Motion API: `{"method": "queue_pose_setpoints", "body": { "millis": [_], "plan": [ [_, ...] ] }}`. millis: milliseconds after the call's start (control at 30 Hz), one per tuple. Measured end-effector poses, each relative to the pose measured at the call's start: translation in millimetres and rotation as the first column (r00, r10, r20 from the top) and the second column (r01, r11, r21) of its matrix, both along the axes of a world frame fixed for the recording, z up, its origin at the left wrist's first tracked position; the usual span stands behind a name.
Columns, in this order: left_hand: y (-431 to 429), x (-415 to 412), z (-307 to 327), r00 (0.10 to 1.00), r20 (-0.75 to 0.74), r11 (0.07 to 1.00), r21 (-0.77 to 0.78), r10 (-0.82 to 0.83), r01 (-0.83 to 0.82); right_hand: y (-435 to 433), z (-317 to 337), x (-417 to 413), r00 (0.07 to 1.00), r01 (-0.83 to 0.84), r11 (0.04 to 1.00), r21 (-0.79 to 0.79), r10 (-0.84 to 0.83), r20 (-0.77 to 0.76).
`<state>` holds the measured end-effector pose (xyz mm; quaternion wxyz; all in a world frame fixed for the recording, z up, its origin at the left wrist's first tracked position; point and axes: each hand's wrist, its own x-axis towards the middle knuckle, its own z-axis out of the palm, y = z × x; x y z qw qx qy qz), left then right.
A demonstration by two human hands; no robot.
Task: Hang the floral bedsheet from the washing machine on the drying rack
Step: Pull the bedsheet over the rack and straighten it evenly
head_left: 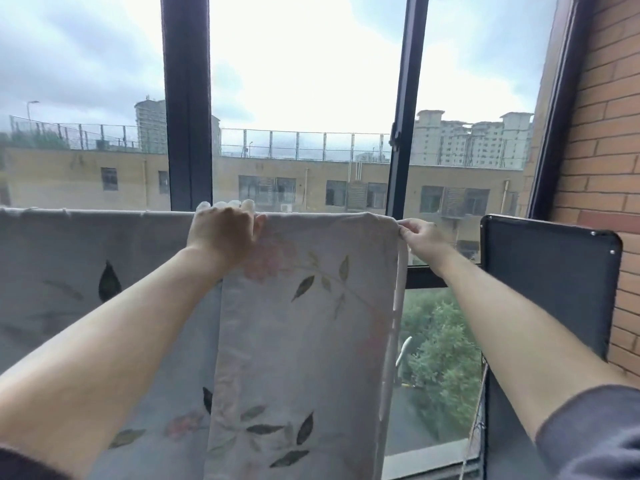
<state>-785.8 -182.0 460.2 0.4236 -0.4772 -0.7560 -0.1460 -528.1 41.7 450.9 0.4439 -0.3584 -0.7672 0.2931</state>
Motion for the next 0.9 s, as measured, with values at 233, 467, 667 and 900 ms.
{"method": "queue_pose_setpoints", "body": {
  "millis": [233,467,667,900],
  "plan": [
    [30,21,0,1.000,-0.013,1.000,0.013,-0.006,0.006,13,0,-9,0.985,0.043,0.997,0.065,-0.032,-0.168],
    [52,37,6,0.998,-0.021,0.998,0.013,-0.054,0.054,17,12,-13,0.991,0.128,0.990,-0.055,-0.130,-0.037],
    [60,43,7,0.996,-0.033,0.997,0.020,-0.078,0.079,14,26,-23,0.993,0.097,0.982,-0.162,-0.106,-0.046],
    [54,41,8,0.996,-0.038,0.997,-0.015,-0.080,0.079,39,36,7,0.936,0.213,0.947,-0.242,-0.269,-0.226]
  ]
}}
